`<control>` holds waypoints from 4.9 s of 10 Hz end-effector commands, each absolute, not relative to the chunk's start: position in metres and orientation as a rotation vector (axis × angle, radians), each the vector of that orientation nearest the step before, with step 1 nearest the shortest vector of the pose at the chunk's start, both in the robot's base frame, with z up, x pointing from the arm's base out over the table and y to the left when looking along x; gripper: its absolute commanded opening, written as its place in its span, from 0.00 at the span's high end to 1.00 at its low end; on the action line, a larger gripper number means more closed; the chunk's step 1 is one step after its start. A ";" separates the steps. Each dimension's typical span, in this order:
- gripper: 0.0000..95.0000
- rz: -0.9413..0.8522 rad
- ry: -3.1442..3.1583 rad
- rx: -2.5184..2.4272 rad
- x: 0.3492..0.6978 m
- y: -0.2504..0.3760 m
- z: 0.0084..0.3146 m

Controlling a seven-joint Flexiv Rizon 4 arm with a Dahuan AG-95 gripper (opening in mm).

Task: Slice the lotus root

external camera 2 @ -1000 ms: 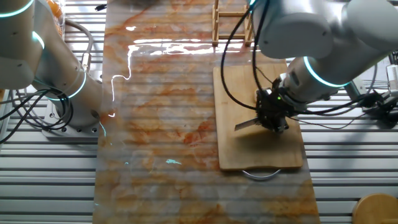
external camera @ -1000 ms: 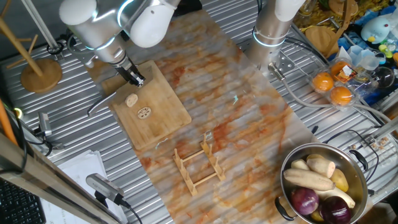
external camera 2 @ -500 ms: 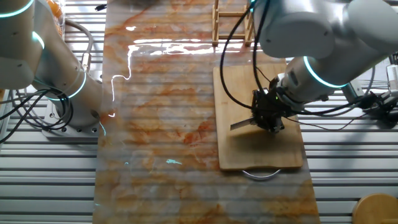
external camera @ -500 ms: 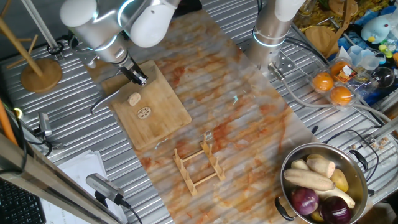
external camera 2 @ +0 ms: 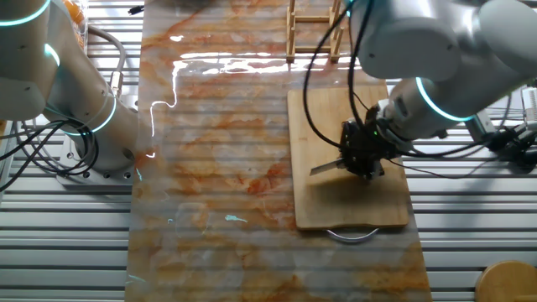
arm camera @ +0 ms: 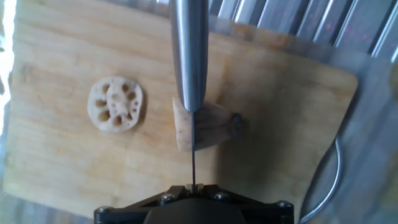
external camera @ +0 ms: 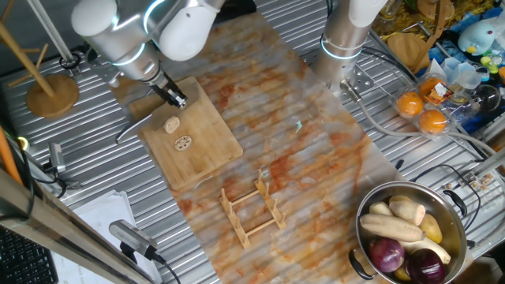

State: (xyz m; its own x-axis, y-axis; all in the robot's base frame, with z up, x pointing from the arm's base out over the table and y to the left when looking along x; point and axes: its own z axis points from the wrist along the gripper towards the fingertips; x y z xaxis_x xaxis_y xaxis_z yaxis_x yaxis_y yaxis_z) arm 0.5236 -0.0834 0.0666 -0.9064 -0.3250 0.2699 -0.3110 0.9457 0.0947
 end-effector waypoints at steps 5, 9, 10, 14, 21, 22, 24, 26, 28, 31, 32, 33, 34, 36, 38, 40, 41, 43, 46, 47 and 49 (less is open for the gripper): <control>1.00 -0.091 -2.809 0.466 0.519 -0.081 0.034; 1.00 -0.085 -2.791 0.475 0.515 -0.077 0.057; 1.00 -0.075 -2.794 0.480 0.513 -0.077 0.063; 1.00 -0.086 -2.803 0.481 0.511 -0.074 0.075; 1.00 -0.063 -2.886 0.534 0.511 -0.074 0.074; 1.00 -0.059 -2.898 0.539 0.511 -0.074 0.074; 0.80 -0.055 -2.913 0.546 0.511 -0.074 0.074; 0.80 -0.048 -2.935 0.543 0.511 -0.074 0.074; 0.80 -0.041 -2.960 0.510 0.514 -0.073 0.075; 0.80 -0.042 -2.962 0.504 0.526 -0.072 0.080; 0.80 -0.039 -2.950 0.501 0.527 -0.070 0.078; 1.00 -0.041 -2.947 0.482 0.524 -0.069 0.071; 1.00 -0.042 -2.954 0.483 0.524 -0.069 0.070; 1.00 -0.044 -2.966 0.479 0.527 -0.069 0.072; 1.00 -0.046 -2.978 0.485 0.531 -0.068 0.074; 0.80 -0.043 -2.994 0.495 0.532 -0.068 0.074; 0.80 -0.043 -2.991 0.492 0.533 -0.068 0.074; 0.80 -0.043 -2.984 0.477 0.540 -0.067 0.076; 0.80 -0.045 -2.979 0.454 0.554 -0.064 0.078; 0.80 -0.046 -2.980 0.448 0.558 -0.063 0.078; 0.80 -0.050 -2.983 0.431 0.568 -0.061 0.077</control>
